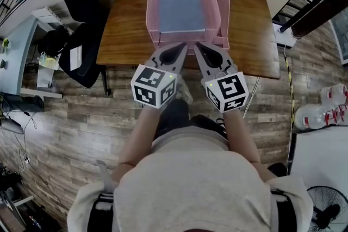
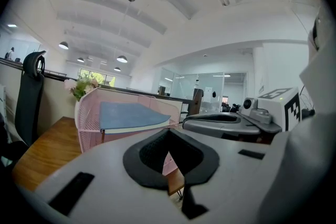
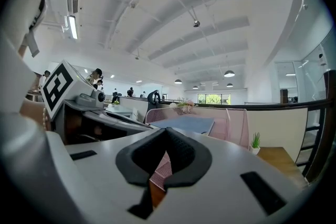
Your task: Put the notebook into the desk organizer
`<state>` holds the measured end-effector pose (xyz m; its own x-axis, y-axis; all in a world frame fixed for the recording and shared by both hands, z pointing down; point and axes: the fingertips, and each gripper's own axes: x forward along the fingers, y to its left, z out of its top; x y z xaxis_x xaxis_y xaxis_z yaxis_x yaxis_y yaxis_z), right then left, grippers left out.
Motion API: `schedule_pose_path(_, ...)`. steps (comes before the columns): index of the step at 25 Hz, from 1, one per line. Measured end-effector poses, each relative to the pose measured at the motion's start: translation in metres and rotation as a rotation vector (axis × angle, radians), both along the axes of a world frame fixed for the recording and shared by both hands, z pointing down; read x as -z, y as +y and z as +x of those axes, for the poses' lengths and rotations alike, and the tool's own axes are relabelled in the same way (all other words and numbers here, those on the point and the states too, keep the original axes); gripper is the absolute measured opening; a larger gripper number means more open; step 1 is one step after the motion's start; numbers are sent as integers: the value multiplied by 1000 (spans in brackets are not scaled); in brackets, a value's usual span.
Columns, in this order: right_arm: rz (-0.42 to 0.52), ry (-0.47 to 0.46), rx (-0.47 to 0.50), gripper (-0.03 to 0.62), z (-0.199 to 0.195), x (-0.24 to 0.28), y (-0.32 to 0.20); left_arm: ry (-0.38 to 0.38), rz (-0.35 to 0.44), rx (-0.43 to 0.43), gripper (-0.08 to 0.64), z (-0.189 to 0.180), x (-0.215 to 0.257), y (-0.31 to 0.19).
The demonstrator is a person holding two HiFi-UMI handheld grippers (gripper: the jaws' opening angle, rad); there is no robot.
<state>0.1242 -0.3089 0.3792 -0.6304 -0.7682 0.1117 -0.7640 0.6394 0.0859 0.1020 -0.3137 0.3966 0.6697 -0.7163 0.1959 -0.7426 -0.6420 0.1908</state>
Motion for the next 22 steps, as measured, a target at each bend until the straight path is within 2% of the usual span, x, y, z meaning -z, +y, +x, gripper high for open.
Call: schedule_pose_path(22, -11, 13, 25, 9, -7, -4, 8, 6, -15, 11, 11, -3, -2, 2)
